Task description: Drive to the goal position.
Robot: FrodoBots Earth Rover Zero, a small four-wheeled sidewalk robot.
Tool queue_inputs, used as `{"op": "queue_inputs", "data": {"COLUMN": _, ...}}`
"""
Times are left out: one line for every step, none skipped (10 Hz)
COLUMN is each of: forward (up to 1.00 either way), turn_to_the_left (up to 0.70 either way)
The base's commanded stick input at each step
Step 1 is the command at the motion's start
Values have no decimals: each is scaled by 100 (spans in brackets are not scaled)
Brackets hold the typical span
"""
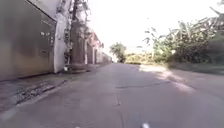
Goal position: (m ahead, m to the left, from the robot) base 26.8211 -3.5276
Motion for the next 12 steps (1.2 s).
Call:
{"op": "queue_inputs", "data": {"forward": 100, "turn_to_the_left": 0}}
{"op": "queue_inputs", "data": {"forward": 100, "turn_to_the_left": 0}}
{"op": "queue_inputs", "data": {"forward": 100, "turn_to_the_left": 0}}
{"op": "queue_inputs", "data": {"forward": 100, "turn_to_the_left": 0}}
{"op": "queue_inputs", "data": {"forward": 100, "turn_to_the_left": 0}}
{"op": "queue_inputs", "data": {"forward": 100, "turn_to_the_left": 0}}
{"op": "queue_inputs", "data": {"forward": 100, "turn_to_the_left": 0}}
{"op": "queue_inputs", "data": {"forward": 100, "turn_to_the_left": 0}}
{"op": "queue_inputs", "data": {"forward": 100, "turn_to_the_left": 0}}
{"op": "queue_inputs", "data": {"forward": 100, "turn_to_the_left": 0}}
{"op": "queue_inputs", "data": {"forward": 100, "turn_to_the_left": 0}}
{"op": "queue_inputs", "data": {"forward": 100, "turn_to_the_left": 0}}
